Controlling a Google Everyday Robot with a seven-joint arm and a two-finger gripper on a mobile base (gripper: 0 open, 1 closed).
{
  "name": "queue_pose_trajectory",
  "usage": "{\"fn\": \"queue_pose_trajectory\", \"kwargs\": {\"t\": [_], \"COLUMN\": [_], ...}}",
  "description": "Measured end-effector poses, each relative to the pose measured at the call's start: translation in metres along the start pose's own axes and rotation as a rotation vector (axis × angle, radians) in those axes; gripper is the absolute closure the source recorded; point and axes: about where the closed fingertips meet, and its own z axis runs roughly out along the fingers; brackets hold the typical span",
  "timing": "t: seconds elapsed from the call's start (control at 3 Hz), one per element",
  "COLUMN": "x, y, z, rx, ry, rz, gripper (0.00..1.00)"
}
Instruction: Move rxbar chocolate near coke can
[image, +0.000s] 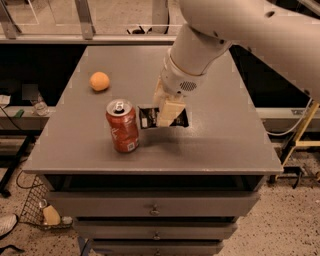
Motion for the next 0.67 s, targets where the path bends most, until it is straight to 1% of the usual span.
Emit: {"fn": "queue_pose_trajectory", "kwargs": {"t": [0.33, 0.67], "x": [-0.0010, -0.0019], "y": [0.0004, 0.0008], "z": [0.0006, 0.0012], "rx": [-0.001, -0.002], "ry": [0.000, 0.000], "rz": [-0.002, -0.004], "gripper": [0.59, 0.37]}}
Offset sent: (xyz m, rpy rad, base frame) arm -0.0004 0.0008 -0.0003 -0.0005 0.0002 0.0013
